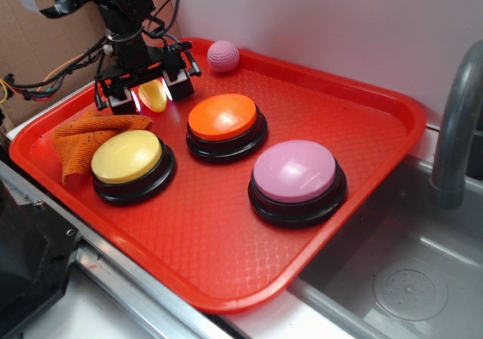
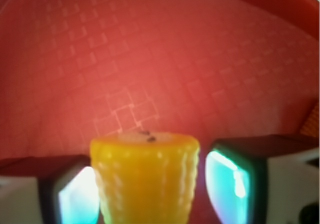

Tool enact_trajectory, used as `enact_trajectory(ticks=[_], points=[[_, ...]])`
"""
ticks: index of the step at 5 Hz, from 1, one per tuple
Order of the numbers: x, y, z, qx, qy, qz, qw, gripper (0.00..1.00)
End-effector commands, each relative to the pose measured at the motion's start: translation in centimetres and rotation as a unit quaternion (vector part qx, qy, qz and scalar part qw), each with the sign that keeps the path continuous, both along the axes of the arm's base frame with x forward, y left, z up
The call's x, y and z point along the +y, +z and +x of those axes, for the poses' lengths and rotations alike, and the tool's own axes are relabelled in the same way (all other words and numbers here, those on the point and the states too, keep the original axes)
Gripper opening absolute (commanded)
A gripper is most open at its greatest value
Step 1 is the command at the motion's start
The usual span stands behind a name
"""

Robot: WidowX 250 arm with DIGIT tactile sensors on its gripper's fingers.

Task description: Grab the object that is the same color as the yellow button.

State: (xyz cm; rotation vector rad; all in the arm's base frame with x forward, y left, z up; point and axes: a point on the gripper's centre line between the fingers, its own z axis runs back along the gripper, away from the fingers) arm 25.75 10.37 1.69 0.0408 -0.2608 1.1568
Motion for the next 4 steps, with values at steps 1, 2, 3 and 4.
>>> enact_trajectory(ticks=[1, 2, 3, 4], points=[[0.9, 2.6, 0.4, -0.019, -0.064, 0.02, 0.998, 0.0], [-0.3, 5.5, 0.6, -0.021, -0.152, 0.025, 0.988, 0.0], [-1.9, 8.5, 0.3, -0.01, -0.251, 0.037, 0.967, 0.0], [-3.7, 11.3, -0.9, -0.002, -0.371, 0.038, 0.928, 0.0]])
